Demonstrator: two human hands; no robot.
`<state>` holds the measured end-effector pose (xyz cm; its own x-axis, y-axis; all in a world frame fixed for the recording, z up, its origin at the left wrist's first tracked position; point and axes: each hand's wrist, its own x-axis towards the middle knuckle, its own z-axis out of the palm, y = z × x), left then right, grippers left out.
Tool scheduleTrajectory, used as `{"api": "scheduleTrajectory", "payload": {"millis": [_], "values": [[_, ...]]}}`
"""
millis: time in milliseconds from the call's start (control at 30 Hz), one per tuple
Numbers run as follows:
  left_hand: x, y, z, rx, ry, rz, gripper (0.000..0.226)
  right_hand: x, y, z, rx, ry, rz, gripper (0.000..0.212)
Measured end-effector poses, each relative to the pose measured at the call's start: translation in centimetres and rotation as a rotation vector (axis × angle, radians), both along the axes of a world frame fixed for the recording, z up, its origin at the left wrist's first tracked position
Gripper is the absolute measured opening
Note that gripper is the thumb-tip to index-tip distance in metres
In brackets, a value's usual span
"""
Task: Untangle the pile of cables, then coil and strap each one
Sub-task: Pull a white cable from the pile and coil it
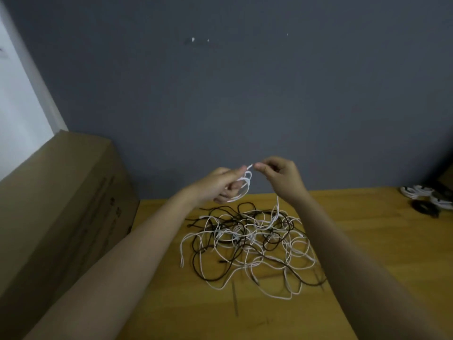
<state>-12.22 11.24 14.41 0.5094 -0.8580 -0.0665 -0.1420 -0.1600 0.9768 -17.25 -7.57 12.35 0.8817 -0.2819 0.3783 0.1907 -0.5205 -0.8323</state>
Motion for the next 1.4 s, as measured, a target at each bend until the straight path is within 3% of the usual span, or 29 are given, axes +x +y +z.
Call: {"api": "scheduleTrajectory", "payload": {"millis": [100,300,400,500,567,633,733,800,867,967,1033,1100,1167,1233,1300,1400], "values": [[0.0,0.4,-0.3,-0.25,0.241,0.02,0.045,0.1,2.1,-3.3,0.202,0.083,0.061,0.028],[2.0,-1.3,-2.9,-0.37,0.225,0.294,0.033,-0.9,5.9,-9.7,0.241,0.389,0.197,0.037],[3.2,-2.6,-5.3,-0.247,-0.018,0.45,0.025,-1.0,6.7,-10.0,-0.047,0.399,0.256,0.028],[4.5,-3.0,-8.3,0.105,-0.408,0.4,0.015,-0.7,6.1,-10.0,-0.216,0.419,0.308,0.024],[5.3,-2.4,-10.2,0.382,-0.541,0.314,0.023,-0.9,4.9,-10.0,-0.103,0.449,0.329,0.022],[5.8,-1.8,-11.5,0.516,-0.601,0.22,0.026,-0.9,3.3,-10.2,0.1,0.468,0.265,0.016],[5.4,-1.6,-13.0,0.537,-0.474,0.089,0.051,-0.3,1.5,-11.1,0.483,0.472,0.165,0.027],[4.9,-1.9,-13.2,0.546,-0.491,0.035,0.071,0.4,1.1,-11.1,0.659,0.477,0.187,0.028],[5.2,-2.0,-13.2,0.527,-0.494,0.057,0.061,1.2,0.8,-11.0,0.71,0.491,0.207,0.018],[7.0,-1.5,-13.3,0.47,-0.457,0.207,0.039,1.6,0.1,-11.3,0.629,0.548,0.233,0.01],[8.2,-1.1,-12.6,0.455,-0.558,0.396,0.031,1.6,-0.3,-11.7,0.551,0.527,0.227,0.006],[9.4,-0.7,-11.1,0.435,-0.656,0.657,0.032,1.9,-0.7,-11.7,0.492,0.469,0.194,0.012],[10.6,-0.3,-9.6,0.328,-0.608,0.902,0.034,2.3,-1.1,-11.4,0.45,0.418,0.149,0.021],[11.4,-0.4,-8.3,0.24,-0.594,0.997,0.029,3.4,-1.3,-10.4,0.377,0.373,0.075,0.025],[11.6,-1.0,-6.7,0.192,-0.592,1.039,0.029,5.1,-1.4,-9.4,0.192,0.354,-0.022,0.029],[12.3,-1.6,-2.9,0.067,-0.611,1.079,0.033,8.0,-2.0,-6.4,-0.282,0.322,-0.249,0.032]]}}
